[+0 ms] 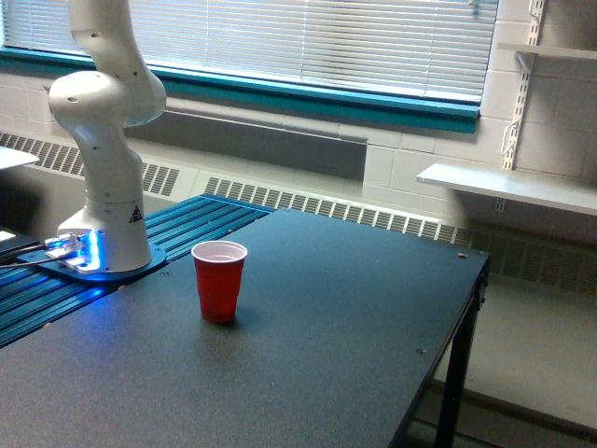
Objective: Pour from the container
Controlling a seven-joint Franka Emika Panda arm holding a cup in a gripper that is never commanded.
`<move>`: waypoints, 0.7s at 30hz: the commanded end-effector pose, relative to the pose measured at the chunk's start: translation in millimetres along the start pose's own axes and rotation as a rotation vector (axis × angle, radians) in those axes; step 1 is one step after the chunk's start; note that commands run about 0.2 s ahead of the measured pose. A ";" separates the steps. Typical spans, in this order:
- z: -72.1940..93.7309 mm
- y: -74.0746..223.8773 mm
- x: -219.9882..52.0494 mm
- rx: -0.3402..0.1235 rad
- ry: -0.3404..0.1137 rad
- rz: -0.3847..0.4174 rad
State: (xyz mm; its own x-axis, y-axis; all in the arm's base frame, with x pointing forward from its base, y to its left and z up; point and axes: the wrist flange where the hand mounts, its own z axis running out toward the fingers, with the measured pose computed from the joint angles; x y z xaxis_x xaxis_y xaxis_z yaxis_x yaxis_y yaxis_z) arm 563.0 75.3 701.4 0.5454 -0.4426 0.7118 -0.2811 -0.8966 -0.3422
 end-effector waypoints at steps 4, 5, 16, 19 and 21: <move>17.1 6.1 -5.7 -0.032 -0.033 0.019; 16.8 6.7 -5.6 -0.032 -0.039 0.012; 2.6 33.0 -22.9 -0.191 -0.024 -0.106; -6.0 49.1 -36.6 -0.246 -0.028 -0.125; -9.2 61.0 -43.4 -0.258 -0.036 -0.102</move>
State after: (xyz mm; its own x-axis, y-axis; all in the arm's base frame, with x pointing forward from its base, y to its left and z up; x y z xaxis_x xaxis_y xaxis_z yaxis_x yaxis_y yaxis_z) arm 540.5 57.0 655.3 0.6270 -0.3194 0.7106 -0.3571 -0.9285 -0.1022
